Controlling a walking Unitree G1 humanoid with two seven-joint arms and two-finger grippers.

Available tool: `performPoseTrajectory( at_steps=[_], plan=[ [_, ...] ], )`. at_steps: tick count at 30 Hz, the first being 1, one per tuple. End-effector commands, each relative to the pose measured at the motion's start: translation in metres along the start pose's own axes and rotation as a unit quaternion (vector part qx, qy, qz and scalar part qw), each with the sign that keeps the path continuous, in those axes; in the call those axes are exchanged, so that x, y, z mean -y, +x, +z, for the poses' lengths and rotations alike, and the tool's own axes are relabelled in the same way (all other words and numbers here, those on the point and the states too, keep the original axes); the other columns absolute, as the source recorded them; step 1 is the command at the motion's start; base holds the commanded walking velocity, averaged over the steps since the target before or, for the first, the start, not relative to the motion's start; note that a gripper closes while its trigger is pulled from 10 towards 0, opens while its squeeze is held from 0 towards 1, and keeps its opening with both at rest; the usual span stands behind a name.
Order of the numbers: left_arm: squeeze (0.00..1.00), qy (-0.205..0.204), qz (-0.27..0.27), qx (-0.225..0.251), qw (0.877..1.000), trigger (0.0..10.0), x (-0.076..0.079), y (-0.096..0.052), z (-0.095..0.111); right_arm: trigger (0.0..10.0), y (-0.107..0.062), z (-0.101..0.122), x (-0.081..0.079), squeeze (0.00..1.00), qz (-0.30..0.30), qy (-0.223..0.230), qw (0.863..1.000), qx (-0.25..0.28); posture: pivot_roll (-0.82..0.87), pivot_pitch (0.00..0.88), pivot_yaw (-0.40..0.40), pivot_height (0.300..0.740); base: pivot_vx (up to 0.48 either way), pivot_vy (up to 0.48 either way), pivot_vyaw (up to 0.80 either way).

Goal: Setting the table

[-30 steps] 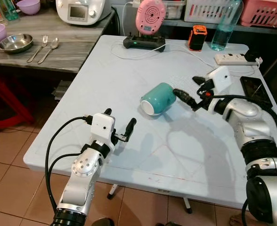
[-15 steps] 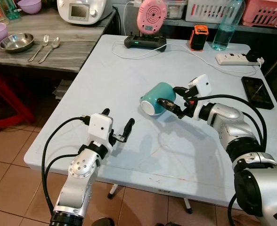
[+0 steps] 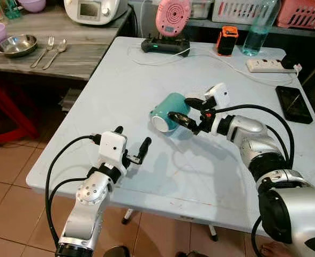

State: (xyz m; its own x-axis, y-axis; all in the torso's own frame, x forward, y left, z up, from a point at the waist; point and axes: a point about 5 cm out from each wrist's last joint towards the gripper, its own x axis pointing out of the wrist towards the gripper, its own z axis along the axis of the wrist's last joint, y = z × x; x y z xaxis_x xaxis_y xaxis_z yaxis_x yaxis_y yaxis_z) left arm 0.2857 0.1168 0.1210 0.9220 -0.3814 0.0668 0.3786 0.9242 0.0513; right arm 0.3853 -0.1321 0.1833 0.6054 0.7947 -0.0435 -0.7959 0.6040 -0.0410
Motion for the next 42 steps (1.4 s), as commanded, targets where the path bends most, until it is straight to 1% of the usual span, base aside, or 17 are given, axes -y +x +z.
performPoseTrajectory(
  at_steps=[1,2,7,9,11,14,16,19,21,23,26,28,35,37,38,39,42],
  plan=[
    [0.00,-0.004,0.008,0.010,1.000,10.0,-0.002,-0.001,0.006,10.0,-0.001,-0.001,-0.004,0.00,0.007,-0.007,1.000,0.008,0.01,0.138,-0.022,0.740,0.000,0.000,0.00],
    [0.00,-0.004,0.008,0.010,1.000,10.0,-0.002,-0.001,0.006,10.0,-0.001,-0.001,-0.004,0.00,0.007,-0.007,1.000,0.008,0.01,0.138,-0.022,0.740,0.000,0.000,0.00],
    [0.00,-0.004,0.013,0.007,1.000,10.0,-0.005,-0.001,0.003,10.0,-0.018,-0.001,-0.025,0.00,0.011,-0.003,0.999,0.043,-0.01,0.129,-0.018,0.740,0.000,0.000,0.00],
    [0.00,-0.003,0.012,0.006,1.000,10.0,-0.004,0.000,0.003,10.0,-0.023,-0.001,-0.030,0.00,0.008,-0.016,0.999,0.044,-0.01,0.129,-0.018,0.740,0.000,0.000,0.00],
    [0.00,-0.002,0.012,0.007,1.000,10.0,-0.004,0.002,0.004,10.0,-0.028,-0.001,-0.029,0.00,-0.012,-0.039,0.998,0.043,-0.01,0.125,-0.016,0.740,0.000,0.000,0.00],
    [0.00,-0.003,0.014,0.009,1.000,10.0,-0.004,0.005,0.005,10.0,-0.039,0.002,-0.017,0.00,-0.078,-0.077,0.993,0.048,-0.02,0.121,-0.014,0.740,0.000,0.000,0.00],
    [0.00,-0.007,0.014,0.013,1.000,10.0,-0.004,0.005,0.006,10.0,-0.043,0.005,-0.012,0.00,-0.108,-0.082,0.989,0.055,-0.02,0.121,-0.014,0.740,0.000,0.000,0.00],
    [0.00,-0.012,0.006,0.013,1.000,10.0,-0.001,0.006,0.006,10.0,-0.053,0.012,0.000,0.00,-0.198,-0.095,0.974,0.054,-0.03,0.113,-0.014,0.740,0.000,0.000,0.00],
    [0.00,-0.011,0.007,0.013,1.000,10.0,-0.001,0.007,0.006,10.0,-0.056,0.015,0.003,0.00,-0.229,-0.094,0.967,0.054,-0.03,0.113,-0.014,0.740,0.000,0.000,0.00],
    [0.00,-0.009,0.009,0.011,1.000,10.0,0.000,0.010,0.005,10.0,-0.060,0.015,0.008,0.00,-0.280,-0.123,0.951,0.043,-0.03,0.113,-0.014,0.740,0.000,0.000,0.00],
    [0.00,-0.009,0.008,0.007,1.000,10.0,0.003,0.015,0.004,10.0,-0.065,0.013,0.015,0.00,-0.346,-0.131,0.928,0.032,-0.03,0.113,-0.014,0.740,0.000,0.000,0.00],
    [0.00,-0.008,0.007,0.006,1.000,10.0,0.005,0.018,0.004,10.0,-0.065,0.010,0.016,0.00,-0.367,-0.127,0.921,0.024,-0.03,0.113,-0.014,0.740,0.000,0.000,0.00],
    [0.00,-0.005,-0.008,0.015,1.000,10.0,0.016,0.035,0.012,10.0,-0.050,-0.013,-0.004,0.00,-0.413,-0.023,0.910,0.016,-0.03,0.113,-0.014,0.740,0.000,0.000,0.00],
    [0.00,-0.003,-0.011,0.018,1.000,10.0,0.017,0.037,0.013,10.0,-0.049,-0.016,-0.007,0.00,-0.416,-0.018,0.909,0.013,-0.03,0.113,-0.014,0.740,0.000,0.000,0.00],
    [0.00,-0.003,-0.014,0.019,1.000,10.0,0.019,0.041,0.013,10.0,-0.046,-0.025,-0.015,0.00,-0.423,-0.003,0.906,0.000,-0.06,0.100,-0.006,0.740,0.000,0.000,0.00],
    [0.00,-0.003,-0.014,0.019,1.000,10.0,0.019,0.041,0.013,10.0,-0.046,-0.025,-0.015,0.00,-0.423,-0.003,0.906,0.000,-0.06,0.100,-0.006,0.740,0.000,0.000,0.00],
    [0.00,-0.003,-0.005,0.014,1.000,10.0,0.020,0.048,0.013,10.0,-0.044,-0.038,-0.029,0.00,-0.422,0.016,0.906,-0.021,-0.07,0.098,-0.004,0.740,0.000,0.000,0.00]
  ],
)
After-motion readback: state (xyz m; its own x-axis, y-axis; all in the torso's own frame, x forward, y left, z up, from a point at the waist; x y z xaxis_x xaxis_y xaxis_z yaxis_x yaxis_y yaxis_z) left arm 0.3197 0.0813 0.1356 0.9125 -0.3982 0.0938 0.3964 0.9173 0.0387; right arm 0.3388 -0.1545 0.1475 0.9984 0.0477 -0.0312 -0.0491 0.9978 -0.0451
